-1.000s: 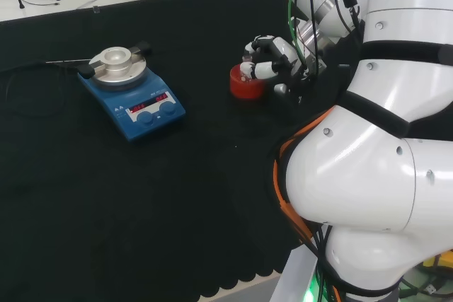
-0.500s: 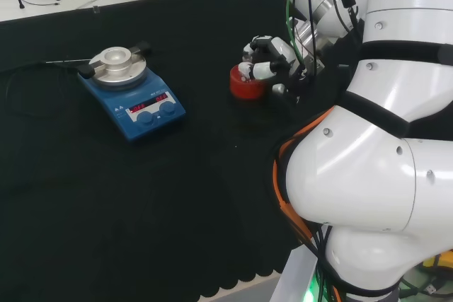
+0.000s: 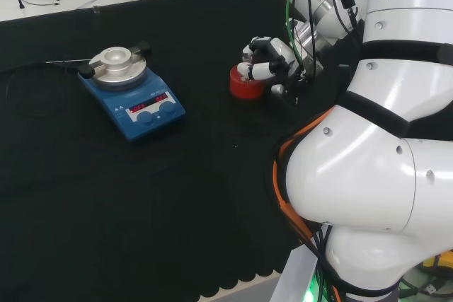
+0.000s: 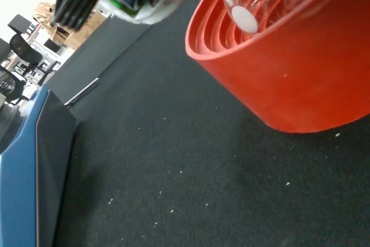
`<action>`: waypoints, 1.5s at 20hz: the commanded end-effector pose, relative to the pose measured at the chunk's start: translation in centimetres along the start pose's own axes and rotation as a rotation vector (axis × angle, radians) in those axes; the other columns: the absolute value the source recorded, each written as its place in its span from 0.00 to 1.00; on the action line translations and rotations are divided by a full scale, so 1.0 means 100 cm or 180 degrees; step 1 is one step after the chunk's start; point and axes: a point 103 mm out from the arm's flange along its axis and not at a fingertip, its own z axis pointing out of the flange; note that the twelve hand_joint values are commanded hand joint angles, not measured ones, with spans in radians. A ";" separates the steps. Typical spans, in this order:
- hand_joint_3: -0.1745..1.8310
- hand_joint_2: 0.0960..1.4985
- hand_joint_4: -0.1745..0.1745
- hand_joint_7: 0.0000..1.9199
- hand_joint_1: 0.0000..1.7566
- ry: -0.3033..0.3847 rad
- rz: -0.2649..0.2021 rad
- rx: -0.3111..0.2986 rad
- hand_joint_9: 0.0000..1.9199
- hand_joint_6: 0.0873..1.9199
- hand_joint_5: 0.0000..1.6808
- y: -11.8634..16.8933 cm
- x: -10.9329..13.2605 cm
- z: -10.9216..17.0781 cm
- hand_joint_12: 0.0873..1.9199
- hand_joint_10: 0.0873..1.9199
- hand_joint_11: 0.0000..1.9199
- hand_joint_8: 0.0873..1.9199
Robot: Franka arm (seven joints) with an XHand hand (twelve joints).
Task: Pick up the round-bottom flask.
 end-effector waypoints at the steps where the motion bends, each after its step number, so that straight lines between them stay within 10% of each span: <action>1: 0.47 0.33 0.63 0.16 0.54 0.0067 -0.0022 -0.0005 0.23 0.39 0.42 0.001 0.002 0.002 0.65 0.26 0.00 0.24; 19: 0.46 0.39 0.67 0.18 0.55 -0.0030 0.0061 -0.0064 0.25 0.43 0.51 0.002 0.001 0.004 0.70 0.27 0.00 0.25; 30: 0.50 0.29 0.49 0.15 0.55 -0.0106 0.0061 -0.0039 0.23 0.39 0.28 -0.003 -0.002 0.004 0.67 0.26 0.00 0.24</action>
